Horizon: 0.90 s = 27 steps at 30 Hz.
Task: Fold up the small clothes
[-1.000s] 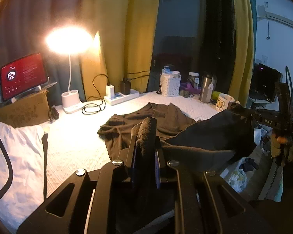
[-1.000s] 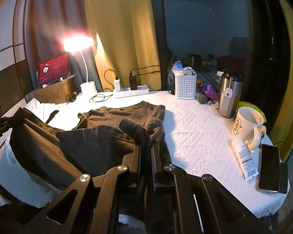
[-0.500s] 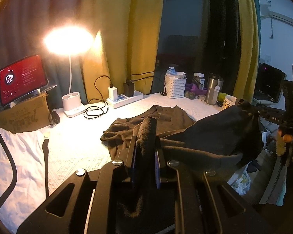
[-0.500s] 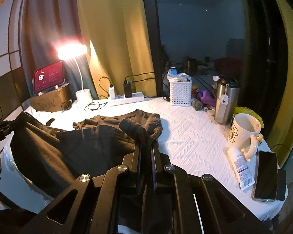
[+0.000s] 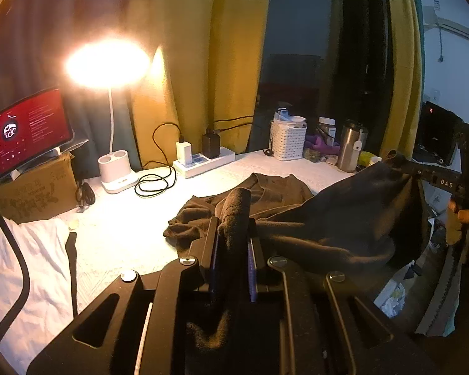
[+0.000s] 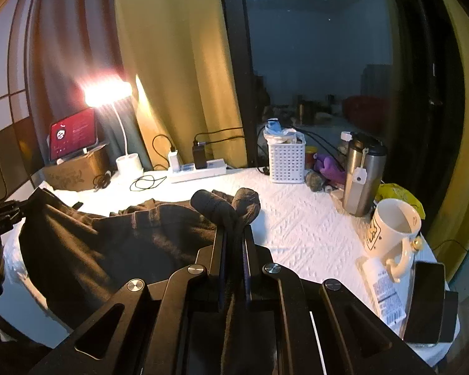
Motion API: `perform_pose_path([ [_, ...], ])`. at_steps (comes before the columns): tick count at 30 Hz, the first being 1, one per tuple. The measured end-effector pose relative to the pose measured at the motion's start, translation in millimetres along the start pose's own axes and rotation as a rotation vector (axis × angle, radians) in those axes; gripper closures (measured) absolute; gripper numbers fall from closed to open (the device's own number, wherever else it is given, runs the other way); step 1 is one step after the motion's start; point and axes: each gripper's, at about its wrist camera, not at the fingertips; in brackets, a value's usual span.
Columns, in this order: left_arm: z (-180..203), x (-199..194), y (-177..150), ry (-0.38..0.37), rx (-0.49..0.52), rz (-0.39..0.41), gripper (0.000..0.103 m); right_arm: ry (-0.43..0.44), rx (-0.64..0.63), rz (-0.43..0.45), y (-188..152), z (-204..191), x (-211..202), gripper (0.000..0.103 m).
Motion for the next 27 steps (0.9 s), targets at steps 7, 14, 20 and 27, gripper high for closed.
perform_pose_path([
  [7, -5.5, 21.8, 14.8, 0.01, -0.007, -0.01, 0.09, 0.002, 0.006, -0.007, 12.1, 15.9, 24.2, 0.094],
  [14, -16.4, 50.0, 26.5, 0.028, -0.018, -0.028, 0.09, 0.003, 0.016, -0.021, 22.3, 30.3, 57.2, 0.094],
  [20, -29.4, 78.6, 34.1, 0.054, -0.02, -0.052, 0.09, 0.019, 0.011, -0.043, 30.8, 39.5, 93.1, 0.094],
  [27, -44.5, 107.2, 42.4, 0.095, -0.02, -0.069, 0.09, 0.038, 0.017, -0.057, 43.2, 51.5, 136.1, 0.094],
])
Point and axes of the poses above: each gripper's, at about its wrist camera, not at the fingertips, and x roughly the way its jaws point, z to its right, y to its top, and after that the axes turned 13 degrees about -x, right-handed
